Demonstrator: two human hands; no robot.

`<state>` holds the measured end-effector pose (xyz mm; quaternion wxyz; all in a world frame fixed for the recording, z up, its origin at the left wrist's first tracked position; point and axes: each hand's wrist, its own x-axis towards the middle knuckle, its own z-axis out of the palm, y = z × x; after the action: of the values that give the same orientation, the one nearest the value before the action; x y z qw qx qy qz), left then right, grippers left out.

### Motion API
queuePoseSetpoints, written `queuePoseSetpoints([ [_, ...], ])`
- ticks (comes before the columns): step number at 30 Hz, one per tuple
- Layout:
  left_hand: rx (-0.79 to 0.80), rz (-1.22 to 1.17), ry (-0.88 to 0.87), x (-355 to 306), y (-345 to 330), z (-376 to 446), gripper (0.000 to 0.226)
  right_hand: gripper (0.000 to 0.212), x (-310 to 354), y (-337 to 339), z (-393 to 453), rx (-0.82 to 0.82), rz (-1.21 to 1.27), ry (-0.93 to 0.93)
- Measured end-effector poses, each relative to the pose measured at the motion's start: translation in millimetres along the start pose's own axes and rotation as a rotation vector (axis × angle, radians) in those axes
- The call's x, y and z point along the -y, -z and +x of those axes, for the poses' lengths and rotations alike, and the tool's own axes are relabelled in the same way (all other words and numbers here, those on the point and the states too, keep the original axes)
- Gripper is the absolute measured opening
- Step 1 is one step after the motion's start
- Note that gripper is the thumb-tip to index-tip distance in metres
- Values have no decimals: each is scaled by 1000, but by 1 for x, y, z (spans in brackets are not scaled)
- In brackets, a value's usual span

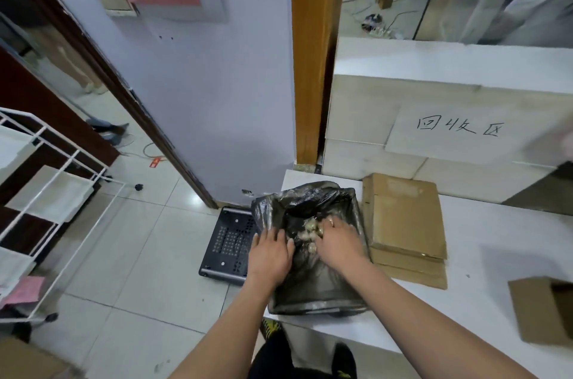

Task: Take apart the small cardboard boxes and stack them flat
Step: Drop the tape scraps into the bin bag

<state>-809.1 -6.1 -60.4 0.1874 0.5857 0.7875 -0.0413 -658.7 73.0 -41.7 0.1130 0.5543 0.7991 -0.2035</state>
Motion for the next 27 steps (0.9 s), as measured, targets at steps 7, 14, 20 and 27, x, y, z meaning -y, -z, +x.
queuePoseSetpoints([
  [7,-44,33,-61,-84,-5,-31,49,56,-65,8,-62,-29,15,-37],
  [14,-62,109,-144,-149,-7,-70,51,49,-113,17,-114,-62,-25,-90],
  [20,-98,166,-310,-187,-2,-88,49,45,-149,30,-154,-112,-19,-189],
  [27,-71,128,-447,-229,-22,-112,51,45,-196,28,-223,-149,-87,-375],
])
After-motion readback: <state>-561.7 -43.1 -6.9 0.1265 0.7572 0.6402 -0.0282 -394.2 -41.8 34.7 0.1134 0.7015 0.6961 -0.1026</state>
